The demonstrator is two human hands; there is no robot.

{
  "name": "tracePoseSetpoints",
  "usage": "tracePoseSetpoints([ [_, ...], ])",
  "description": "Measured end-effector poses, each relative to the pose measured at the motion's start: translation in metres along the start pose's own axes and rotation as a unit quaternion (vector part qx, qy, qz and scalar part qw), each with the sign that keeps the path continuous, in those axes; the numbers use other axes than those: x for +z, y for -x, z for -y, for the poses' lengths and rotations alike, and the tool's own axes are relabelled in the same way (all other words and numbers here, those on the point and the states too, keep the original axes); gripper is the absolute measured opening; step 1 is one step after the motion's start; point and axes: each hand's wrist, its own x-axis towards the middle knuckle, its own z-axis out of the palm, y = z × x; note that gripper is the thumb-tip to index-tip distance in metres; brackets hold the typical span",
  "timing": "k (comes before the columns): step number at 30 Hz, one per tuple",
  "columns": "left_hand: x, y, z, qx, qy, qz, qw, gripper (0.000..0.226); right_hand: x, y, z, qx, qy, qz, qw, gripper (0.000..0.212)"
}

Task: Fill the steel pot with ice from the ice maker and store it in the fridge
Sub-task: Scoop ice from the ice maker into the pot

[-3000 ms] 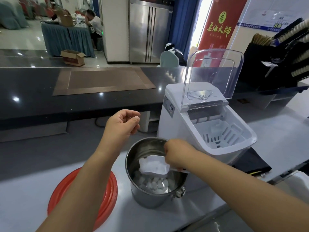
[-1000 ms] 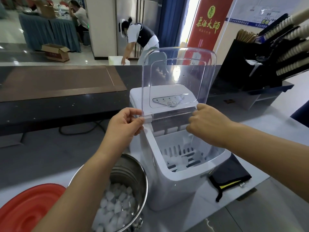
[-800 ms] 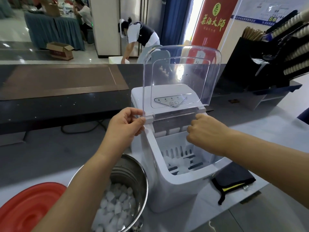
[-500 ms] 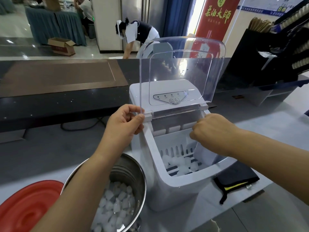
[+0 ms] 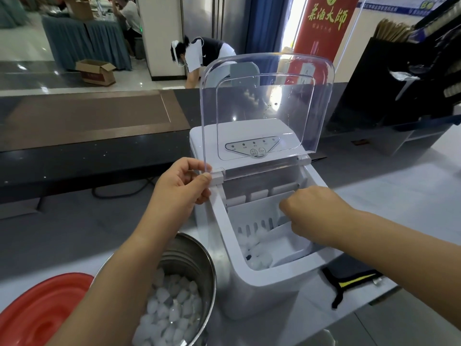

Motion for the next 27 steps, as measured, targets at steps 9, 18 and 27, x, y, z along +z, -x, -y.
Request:
tracePoseSetpoints([
  [9, 0.000, 0.001, 0.001, 0.001, -0.006, -0.002, 1.000, 0.009, 0.002, -0.001, 0.012, -0.035, -0.034, 0.003, 0.999, 0.013],
  [18, -0.002, -0.001, 0.001, 0.001, -0.018, 0.007, 1.000, 0.009, -0.005, -0.001, 0.025, -0.034, -0.123, 0.026, 0.991, 0.011],
  [27, -0.002, -0.002, 0.005, 0.002, -0.008, 0.006, 1.000, 0.008, 0.007, -0.009, 0.019, -0.042, -0.219, 0.073, 0.972, 0.007],
])
